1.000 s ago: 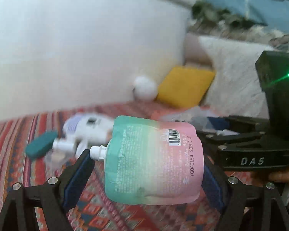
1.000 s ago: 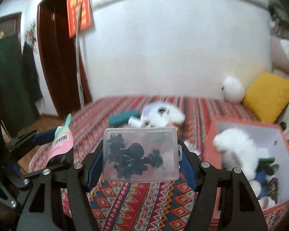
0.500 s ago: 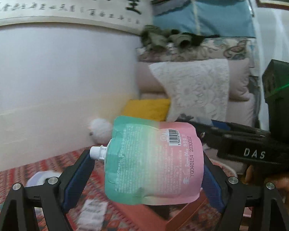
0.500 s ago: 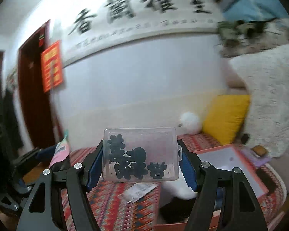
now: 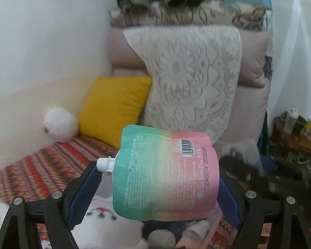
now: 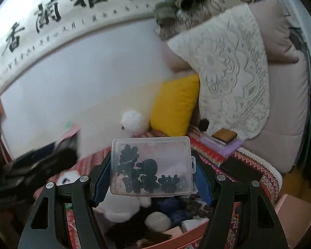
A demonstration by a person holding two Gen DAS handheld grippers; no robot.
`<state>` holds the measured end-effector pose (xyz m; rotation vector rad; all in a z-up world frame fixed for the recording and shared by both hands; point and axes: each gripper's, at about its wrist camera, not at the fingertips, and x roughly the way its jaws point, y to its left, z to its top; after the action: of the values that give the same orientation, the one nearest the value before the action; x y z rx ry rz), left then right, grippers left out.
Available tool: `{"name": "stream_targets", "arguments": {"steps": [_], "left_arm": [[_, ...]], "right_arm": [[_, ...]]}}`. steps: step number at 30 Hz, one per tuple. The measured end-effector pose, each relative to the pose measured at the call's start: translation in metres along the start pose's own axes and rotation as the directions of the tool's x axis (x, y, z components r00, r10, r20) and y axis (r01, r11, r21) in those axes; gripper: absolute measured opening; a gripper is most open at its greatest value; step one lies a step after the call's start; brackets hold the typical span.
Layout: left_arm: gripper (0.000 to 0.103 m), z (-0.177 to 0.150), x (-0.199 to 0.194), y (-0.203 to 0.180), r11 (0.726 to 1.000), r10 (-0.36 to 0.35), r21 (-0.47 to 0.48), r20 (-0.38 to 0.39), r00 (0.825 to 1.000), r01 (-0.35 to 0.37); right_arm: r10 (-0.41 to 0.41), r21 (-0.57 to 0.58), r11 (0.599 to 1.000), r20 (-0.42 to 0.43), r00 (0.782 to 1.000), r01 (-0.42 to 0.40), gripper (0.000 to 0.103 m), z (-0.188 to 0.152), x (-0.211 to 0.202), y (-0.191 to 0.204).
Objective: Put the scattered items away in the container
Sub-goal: 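Carry the clear box and pouch to the pink box and release both, then grasp the battery card with the right tool while the left tool grasps the teal case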
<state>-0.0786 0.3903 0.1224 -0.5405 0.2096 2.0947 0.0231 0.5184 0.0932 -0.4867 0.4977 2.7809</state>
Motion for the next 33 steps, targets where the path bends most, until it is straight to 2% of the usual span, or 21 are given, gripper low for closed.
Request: {"name": "stream_targets", "arguments": {"steps": [1, 3, 5, 8, 12, 15, 18, 21, 23, 25, 27, 29, 31, 33], "left_arm": [[0.087, 0.003, 0.018, 0.004, 1.0, -0.027, -0.016, -0.045, 0.999, 0.026], [0.091, 0.006, 0.041, 0.011, 0.998, -0.041, -0.051, -0.093, 0.995, 0.036], [0.099, 0.007, 0.055, 0.018, 0.997, -0.036, -0.079, -0.113, 0.993, 0.027], [0.1, 0.004, 0.053, 0.028, 0.994, -0.021, -0.104, -0.086, 0.996, 0.012], [0.1, -0.004, 0.04, 0.046, 0.989, -0.015, -0.15, -0.072, 0.997, 0.004], [0.1, -0.015, 0.018, 0.065, 0.982, 0.012, -0.185, -0.069, 0.998, -0.024], [0.1, -0.032, -0.017, 0.084, 0.974, 0.055, -0.217, -0.073, 0.996, -0.07], [0.1, -0.057, -0.06, 0.103, 0.959, 0.123, -0.245, -0.081, 0.989, -0.14], [0.1, -0.079, -0.096, 0.118, 0.941, 0.187, -0.271, -0.084, 0.979, -0.203], [0.1, -0.104, -0.13, 0.136, 0.916, 0.251, -0.3, -0.095, 0.963, -0.268], [0.1, -0.134, -0.166, 0.157, 0.878, 0.33, -0.325, -0.12, 0.936, -0.351], [0.1, -0.17, -0.198, 0.184, 0.815, 0.422, -0.358, -0.171, 0.89, -0.455], [0.1, -0.202, -0.217, 0.207, 0.765, 0.477, -0.368, -0.227, 0.849, -0.529], [0.1, -0.233, -0.233, 0.227, 0.717, 0.523, -0.367, -0.279, 0.806, -0.593]], "right_arm": [[-0.009, -0.018, 1.0, -0.007, 1.0, 0.009, 0.076, -0.003, 0.012, -0.003], [-0.004, -0.035, 0.999, -0.018, 1.0, 0.003, 0.103, -0.008, 0.03, -0.007], [-0.023, -0.044, 0.999, -0.044, 0.999, 0.021, 0.103, -0.014, 0.048, -0.011], [-0.011, -0.05, 0.999, -0.09, 0.996, 0.007, 0.103, -0.02, 0.062, -0.012], [-0.002, -0.027, 1.0, -0.092, 0.996, 0.0, 0.103, -0.023, 0.058, -0.008], [0.015, -0.021, 1.0, -0.078, 0.997, -0.017, 0.103, -0.021, 0.051, 0.002], [0.069, -0.035, 0.997, -0.053, 0.996, -0.071, 0.103, -0.018, 0.036, 0.03], [0.154, -0.076, 0.985, -0.026, 0.988, -0.156, 0.103, -0.018, 0.019, 0.069], [0.227, -0.114, 0.967, -0.018, 0.974, -0.228, 0.103, -0.021, 0.007, 0.102], [0.306, -0.151, 0.939, -0.036, 0.951, -0.308, 0.103, -0.029, 0.0, 0.138], [0.383, -0.178, 0.903, -0.083, 0.92, -0.392, 0.103, -0.042, 0.0, 0.172], [0.426, -0.17, 0.877, -0.158, 0.891, -0.45, 0.103, -0.061, 0.012, 0.203], [0.445, -0.127, 0.864, -0.257, 0.858, -0.487, 0.103, -0.085, 0.034, 0.233], [0.409, -0.049, 0.886, -0.387, 0.826, -0.461, 0.103, -0.116, 0.067, 0.252]]}}
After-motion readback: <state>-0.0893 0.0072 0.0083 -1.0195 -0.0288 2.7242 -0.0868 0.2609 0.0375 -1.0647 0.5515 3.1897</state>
